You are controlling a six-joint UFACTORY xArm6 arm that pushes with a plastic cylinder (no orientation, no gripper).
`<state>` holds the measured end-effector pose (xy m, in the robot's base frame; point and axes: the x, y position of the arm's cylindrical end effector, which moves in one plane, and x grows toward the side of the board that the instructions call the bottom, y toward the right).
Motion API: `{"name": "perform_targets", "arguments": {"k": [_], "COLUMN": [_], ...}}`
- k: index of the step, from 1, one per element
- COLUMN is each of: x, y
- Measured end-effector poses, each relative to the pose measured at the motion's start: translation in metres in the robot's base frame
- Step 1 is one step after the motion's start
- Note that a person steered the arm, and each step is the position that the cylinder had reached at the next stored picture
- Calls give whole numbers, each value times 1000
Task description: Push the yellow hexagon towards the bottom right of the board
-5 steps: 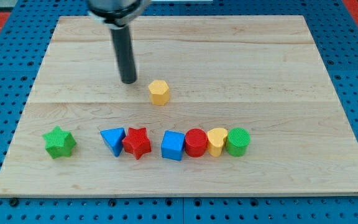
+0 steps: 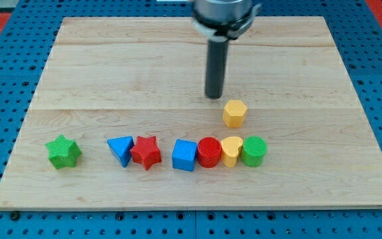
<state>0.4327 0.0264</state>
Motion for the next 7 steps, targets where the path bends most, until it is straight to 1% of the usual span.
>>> {"name": "perform_targets", "arguments": {"k": [1, 2, 3, 4, 6, 7], "x": [37, 25, -3, -5, 36, 53], "y": [57, 71, 63, 82, 112, 113]}}
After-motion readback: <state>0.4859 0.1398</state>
